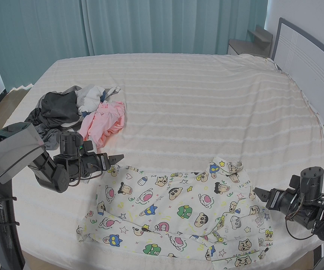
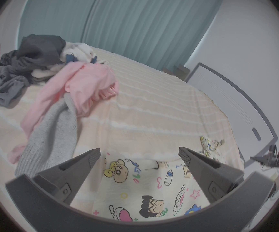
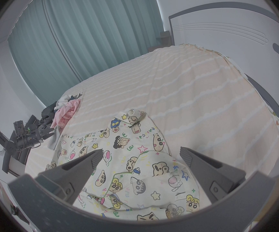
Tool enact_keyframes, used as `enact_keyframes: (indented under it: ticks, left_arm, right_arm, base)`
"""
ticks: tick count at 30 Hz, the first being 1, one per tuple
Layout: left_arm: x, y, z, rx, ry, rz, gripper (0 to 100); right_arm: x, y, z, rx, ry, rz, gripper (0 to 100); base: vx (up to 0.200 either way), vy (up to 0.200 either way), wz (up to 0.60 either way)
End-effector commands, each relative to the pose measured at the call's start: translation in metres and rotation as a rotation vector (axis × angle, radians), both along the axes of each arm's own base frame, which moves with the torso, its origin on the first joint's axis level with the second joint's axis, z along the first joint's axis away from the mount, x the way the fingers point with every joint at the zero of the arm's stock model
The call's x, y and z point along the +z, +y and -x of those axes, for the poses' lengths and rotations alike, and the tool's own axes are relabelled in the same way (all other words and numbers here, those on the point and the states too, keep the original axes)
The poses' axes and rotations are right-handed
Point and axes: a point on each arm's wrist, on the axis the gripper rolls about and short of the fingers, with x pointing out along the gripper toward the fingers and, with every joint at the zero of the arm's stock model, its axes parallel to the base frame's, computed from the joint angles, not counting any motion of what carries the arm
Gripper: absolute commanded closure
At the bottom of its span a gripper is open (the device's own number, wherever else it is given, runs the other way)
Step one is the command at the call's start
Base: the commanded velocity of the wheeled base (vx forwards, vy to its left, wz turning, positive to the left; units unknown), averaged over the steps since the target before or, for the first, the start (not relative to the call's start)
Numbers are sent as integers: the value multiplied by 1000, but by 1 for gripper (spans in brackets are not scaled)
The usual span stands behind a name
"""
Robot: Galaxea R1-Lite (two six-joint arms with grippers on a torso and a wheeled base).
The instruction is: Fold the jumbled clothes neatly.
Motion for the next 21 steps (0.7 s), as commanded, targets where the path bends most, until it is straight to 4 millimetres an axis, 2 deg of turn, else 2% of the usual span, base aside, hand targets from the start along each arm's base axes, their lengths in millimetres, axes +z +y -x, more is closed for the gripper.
enact_keyframes:
  ticks: [1,11,21]
  left_arm:
    - [-25,4,-3,-32,41,-32,0]
    - [-36,10,-2,-113,50,-148,0]
    - [-39,7,-2,-158,64,-155,0]
  right_arm:
    - [0,-1,2,7,4,-1,0]
    - [-1,-1,2,8,10,-1,0]
    - [-3,0,2,8,16,0,0]
  base:
    - [0,0,0]
    - [0,0,0]
    - [0,0,0]
